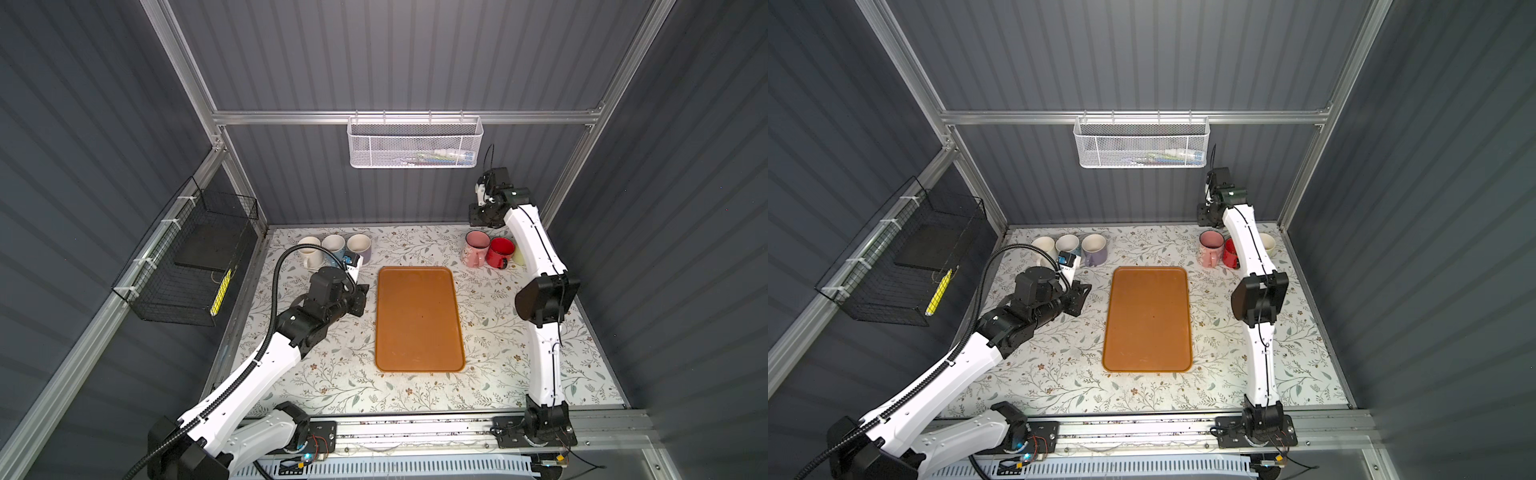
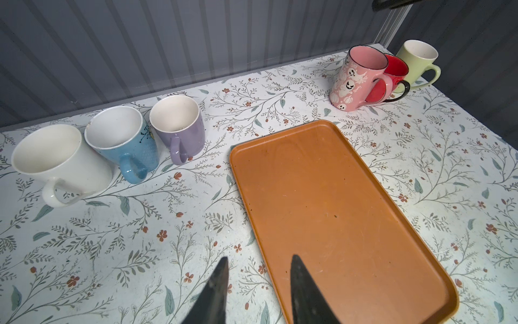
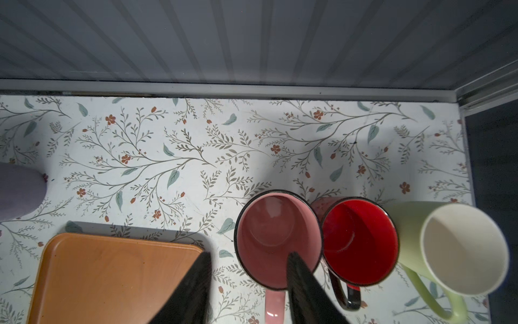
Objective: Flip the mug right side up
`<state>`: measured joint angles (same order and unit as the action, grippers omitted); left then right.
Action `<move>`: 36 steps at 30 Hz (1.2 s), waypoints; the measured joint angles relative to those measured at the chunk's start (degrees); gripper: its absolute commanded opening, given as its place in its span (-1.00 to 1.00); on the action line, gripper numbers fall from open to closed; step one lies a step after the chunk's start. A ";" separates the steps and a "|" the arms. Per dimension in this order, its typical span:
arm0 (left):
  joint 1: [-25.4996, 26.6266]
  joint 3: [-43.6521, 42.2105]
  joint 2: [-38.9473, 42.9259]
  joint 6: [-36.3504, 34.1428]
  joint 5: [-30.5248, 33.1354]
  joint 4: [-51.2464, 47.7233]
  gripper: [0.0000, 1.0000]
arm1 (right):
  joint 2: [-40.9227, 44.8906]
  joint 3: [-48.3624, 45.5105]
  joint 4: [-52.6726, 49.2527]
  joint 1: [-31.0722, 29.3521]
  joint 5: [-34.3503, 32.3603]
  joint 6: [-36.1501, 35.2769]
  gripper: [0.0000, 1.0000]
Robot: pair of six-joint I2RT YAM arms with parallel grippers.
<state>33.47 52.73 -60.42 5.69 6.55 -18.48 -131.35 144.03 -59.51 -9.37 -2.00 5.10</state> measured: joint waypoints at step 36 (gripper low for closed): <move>-8.35 -12.22 -3.63 6.99 17.73 16.11 0.42 | 73.92 -101.31 47.43 0.00 -6.43 1.57 0.14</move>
<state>25.12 40.51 -64.05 12.69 24.27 -2.37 -57.43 42.72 -12.08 -9.37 -8.43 6.68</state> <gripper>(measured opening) 0.705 0.555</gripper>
